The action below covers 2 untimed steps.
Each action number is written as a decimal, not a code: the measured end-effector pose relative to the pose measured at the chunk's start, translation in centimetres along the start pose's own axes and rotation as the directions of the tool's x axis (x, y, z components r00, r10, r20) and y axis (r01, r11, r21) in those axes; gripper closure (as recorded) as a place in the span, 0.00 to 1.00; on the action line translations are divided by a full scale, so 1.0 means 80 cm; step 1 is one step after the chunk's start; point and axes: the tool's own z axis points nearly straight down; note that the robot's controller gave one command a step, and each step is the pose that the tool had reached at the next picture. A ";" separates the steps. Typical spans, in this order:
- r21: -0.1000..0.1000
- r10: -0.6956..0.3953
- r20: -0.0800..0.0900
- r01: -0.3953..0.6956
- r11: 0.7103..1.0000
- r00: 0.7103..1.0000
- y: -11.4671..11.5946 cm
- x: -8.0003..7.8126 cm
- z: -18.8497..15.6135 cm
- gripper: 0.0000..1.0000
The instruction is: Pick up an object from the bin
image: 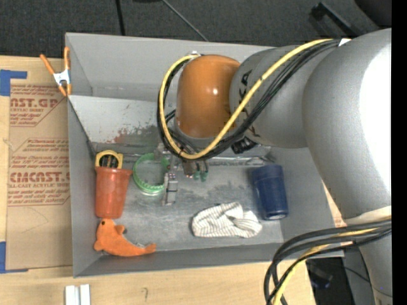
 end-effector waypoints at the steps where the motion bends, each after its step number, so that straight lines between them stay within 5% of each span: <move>1: -0.001 0.002 0.007 -0.002 1.000 1.000 -0.001 -0.003 -0.006 0.00; 2: -0.003 0.092 0.010 -0.092 0.996 0.996 0.005 -0.001 0.051 0.00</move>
Offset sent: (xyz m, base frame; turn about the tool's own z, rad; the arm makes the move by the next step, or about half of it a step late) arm -0.0018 0.0052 -0.0624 0.1321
